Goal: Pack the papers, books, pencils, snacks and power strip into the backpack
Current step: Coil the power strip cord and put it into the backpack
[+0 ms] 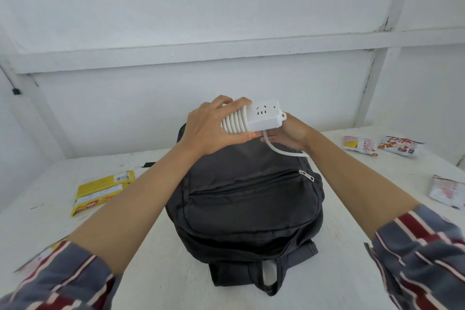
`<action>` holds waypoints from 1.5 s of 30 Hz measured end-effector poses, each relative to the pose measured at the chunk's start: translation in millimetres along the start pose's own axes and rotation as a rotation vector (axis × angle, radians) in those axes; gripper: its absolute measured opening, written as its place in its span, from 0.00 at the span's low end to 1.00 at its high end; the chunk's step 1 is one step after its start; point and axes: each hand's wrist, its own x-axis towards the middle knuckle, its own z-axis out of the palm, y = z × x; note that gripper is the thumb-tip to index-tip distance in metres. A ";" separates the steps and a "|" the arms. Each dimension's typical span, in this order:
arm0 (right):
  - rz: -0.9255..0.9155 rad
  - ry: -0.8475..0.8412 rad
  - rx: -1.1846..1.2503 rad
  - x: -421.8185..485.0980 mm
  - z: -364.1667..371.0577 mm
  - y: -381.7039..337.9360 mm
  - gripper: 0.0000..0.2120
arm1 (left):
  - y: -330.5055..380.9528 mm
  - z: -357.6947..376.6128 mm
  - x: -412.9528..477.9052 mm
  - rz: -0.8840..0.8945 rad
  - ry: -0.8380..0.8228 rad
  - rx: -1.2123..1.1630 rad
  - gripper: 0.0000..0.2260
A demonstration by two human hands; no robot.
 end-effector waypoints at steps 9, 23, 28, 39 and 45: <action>0.082 0.027 -0.847 -17.4 6.2 -1.1 0.05 | -28.4 -5.5 5.7 -0.181 0.024 0.116 0.35; -0.336 -0.054 -1.323 -32.9 37.7 -67.2 0.15 | -15.4 14.0 15.4 -0.332 -0.097 0.052 0.30; -0.449 0.015 -1.213 -34.7 24.8 -59.8 0.11 | -16.7 10.0 20.6 -0.280 -0.175 0.017 0.32; -0.525 0.075 -0.816 -30.4 9.9 -43.0 0.09 | -18.8 14.0 20.8 -0.186 -0.299 -0.248 0.35; -0.461 0.076 -0.603 -29.0 11.4 -40.7 0.07 | -7.6 21.5 16.0 -0.111 -0.358 -0.326 0.28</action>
